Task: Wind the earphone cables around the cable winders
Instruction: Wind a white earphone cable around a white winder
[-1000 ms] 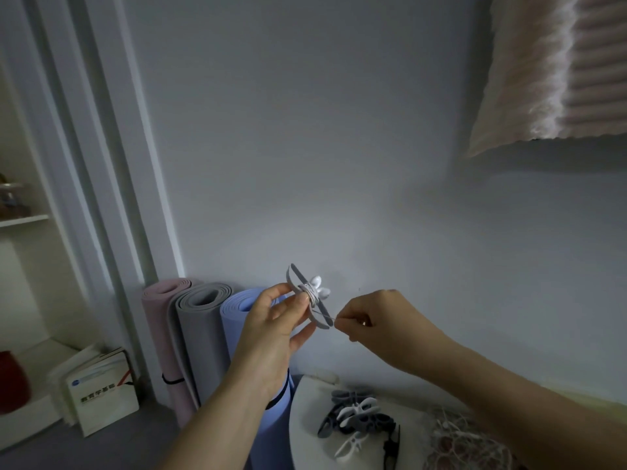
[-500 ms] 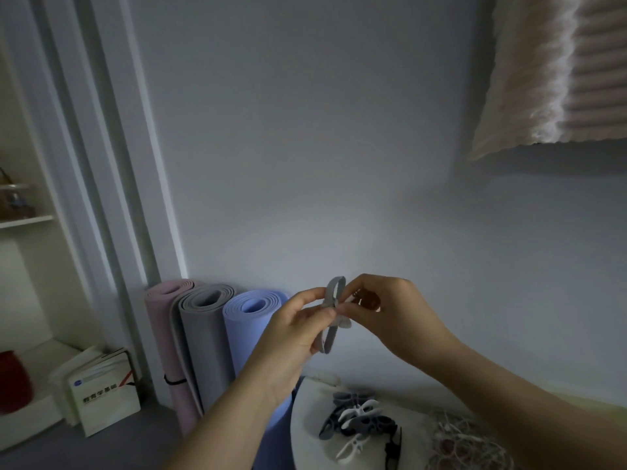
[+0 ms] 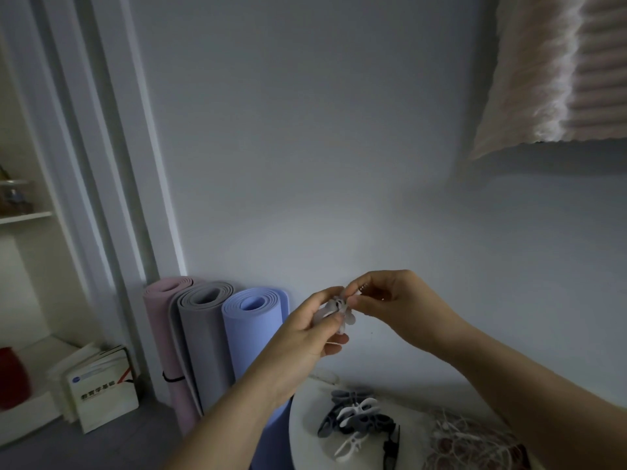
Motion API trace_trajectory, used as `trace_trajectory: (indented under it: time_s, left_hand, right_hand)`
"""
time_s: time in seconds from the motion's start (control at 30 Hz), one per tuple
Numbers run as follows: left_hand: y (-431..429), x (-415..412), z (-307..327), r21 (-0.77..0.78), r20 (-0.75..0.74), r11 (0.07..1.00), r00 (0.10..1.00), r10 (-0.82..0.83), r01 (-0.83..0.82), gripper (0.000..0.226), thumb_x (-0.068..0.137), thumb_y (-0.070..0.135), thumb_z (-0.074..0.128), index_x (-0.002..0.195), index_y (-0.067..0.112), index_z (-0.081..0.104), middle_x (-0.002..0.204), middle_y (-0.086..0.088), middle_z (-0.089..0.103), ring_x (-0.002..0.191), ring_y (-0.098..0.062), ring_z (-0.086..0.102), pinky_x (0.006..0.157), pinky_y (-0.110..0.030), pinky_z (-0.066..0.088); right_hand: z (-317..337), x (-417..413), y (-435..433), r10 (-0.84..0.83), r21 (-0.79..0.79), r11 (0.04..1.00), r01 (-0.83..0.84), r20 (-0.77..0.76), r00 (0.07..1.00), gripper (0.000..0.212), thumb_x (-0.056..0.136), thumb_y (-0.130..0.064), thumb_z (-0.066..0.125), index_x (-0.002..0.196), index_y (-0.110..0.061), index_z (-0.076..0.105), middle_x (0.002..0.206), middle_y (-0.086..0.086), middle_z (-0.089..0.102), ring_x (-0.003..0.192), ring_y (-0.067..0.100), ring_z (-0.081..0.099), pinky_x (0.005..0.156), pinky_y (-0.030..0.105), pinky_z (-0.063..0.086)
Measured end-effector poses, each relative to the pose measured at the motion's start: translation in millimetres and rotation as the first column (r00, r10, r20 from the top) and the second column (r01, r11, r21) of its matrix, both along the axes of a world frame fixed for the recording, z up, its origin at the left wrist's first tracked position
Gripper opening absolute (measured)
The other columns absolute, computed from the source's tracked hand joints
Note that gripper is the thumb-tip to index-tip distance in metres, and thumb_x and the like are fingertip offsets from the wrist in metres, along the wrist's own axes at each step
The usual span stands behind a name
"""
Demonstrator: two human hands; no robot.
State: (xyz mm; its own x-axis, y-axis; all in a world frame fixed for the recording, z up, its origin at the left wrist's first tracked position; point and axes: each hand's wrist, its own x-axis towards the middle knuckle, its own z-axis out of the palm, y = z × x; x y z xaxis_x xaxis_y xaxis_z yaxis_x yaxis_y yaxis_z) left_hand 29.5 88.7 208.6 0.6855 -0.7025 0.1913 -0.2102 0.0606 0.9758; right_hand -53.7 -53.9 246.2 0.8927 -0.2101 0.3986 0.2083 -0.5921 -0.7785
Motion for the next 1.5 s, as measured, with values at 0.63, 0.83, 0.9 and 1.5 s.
trace_trajectory:
  time_s: [0.63, 0.83, 0.9, 1.5]
  left_hand:
    - [6, -8, 10, 0.311, 0.287, 0.950, 0.955, -0.077, -0.017, 0.025, 0.076, 0.044, 0.052, 0.099, 0.053, 0.058, 0.101, 0.014, 0.068, 0.081, 0.003, 0.062, 0.079, -0.021, 0.045]
    - [10, -6, 10, 0.306, 0.279, 0.952, 0.954, -0.109, 0.020, 0.020, 0.089, 0.033, 0.056, 0.105, 0.045, 0.058, 0.099, 0.020, 0.068, 0.082, 0.002, 0.064, 0.077, -0.017, 0.044]
    - [11, -5, 10, 0.292, 0.272, 0.956, 0.957, -0.104, 0.021, 0.026, 0.081, 0.036, 0.054, 0.106, 0.043, 0.058, 0.098, 0.020, 0.068, 0.080, 0.001, 0.064, 0.079, -0.019, 0.045]
    - [14, -5, 11, 0.222, 0.150, 0.969, 0.978, -0.142, 0.107, 0.028, 0.075, 0.036, 0.056, 0.102, 0.037, 0.064, 0.091, 0.018, 0.068, 0.075, 0.000, 0.058, 0.079, -0.024, 0.042]
  right_hand:
    - [14, 0, 3, 0.056, -0.041, 0.997, -0.060, -0.085, 0.995, 0.007, 0.084, -0.014, 0.069, 0.084, -0.007, 0.066, 0.062, -0.010, 0.063, 0.049, -0.003, 0.056, 0.050, 0.006, 0.041]
    - [16, 2, 3, 0.063, -0.055, 0.996, -0.069, -0.107, 0.992, 0.009, 0.082, -0.018, 0.071, 0.082, -0.011, 0.065, 0.066, -0.006, 0.067, 0.053, 0.003, 0.059, 0.052, 0.010, 0.044]
    - [17, 1, 2, 0.083, -0.006, 0.996, -0.084, -0.111, 0.990, 0.010, 0.082, -0.016, 0.070, 0.083, -0.008, 0.064, 0.072, 0.006, 0.071, 0.060, 0.010, 0.066, 0.056, 0.013, 0.048]
    - [20, -5, 8, 0.105, 0.004, 0.995, -0.105, -0.038, 0.994, 0.007, 0.081, -0.012, 0.072, 0.083, -0.008, 0.067, 0.072, 0.008, 0.071, 0.062, 0.014, 0.067, 0.058, 0.018, 0.052]
